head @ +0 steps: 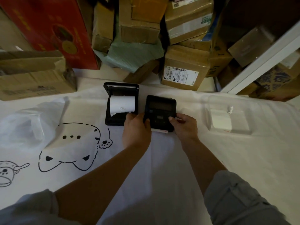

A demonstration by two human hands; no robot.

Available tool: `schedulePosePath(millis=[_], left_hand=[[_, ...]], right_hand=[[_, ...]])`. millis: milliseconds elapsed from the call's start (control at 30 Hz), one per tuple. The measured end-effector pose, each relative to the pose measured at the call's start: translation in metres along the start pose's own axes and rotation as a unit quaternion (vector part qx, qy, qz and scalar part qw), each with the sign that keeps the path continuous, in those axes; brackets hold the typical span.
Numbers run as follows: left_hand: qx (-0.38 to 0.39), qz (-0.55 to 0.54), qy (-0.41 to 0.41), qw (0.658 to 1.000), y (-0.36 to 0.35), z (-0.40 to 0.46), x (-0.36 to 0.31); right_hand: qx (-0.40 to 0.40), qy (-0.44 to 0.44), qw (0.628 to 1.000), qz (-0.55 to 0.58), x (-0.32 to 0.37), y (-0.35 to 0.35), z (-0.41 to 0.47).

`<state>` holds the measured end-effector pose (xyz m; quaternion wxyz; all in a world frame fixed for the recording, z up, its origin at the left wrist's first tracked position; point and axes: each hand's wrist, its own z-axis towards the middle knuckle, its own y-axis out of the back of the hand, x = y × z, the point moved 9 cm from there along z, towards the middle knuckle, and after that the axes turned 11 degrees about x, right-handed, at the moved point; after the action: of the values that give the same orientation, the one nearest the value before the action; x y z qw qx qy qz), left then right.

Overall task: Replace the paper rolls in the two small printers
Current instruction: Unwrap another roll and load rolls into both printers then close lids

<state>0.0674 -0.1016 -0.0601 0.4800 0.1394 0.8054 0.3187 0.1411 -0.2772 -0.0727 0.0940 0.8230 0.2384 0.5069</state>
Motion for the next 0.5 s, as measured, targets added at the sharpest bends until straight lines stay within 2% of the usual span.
schedulePosePath(millis=[67, 267, 367, 500], left_hand=[[-0.001, -0.010, -0.011, 1.000, 0.002, 0.007, -0.007], [-0.002, -0.136, 0.051, 0.989, -0.006, 0.017, 0.004], [0.011, -0.187, 0.065, 0.980, -0.019, 0.015, 0.004], [0.006, -0.237, 0.087, 0.967, -0.022, 0.018, 0.007]], right_hand=[[0.003, -0.018, 1.000, 0.026, -0.002, -0.002, 0.003], [0.031, -0.065, 0.992, 0.102, -0.008, -0.002, 0.007], [0.009, -0.044, 0.996, 0.071, -0.007, 0.010, 0.013], [0.029, -0.045, 0.997, 0.062, -0.009, 0.016, 0.015]])
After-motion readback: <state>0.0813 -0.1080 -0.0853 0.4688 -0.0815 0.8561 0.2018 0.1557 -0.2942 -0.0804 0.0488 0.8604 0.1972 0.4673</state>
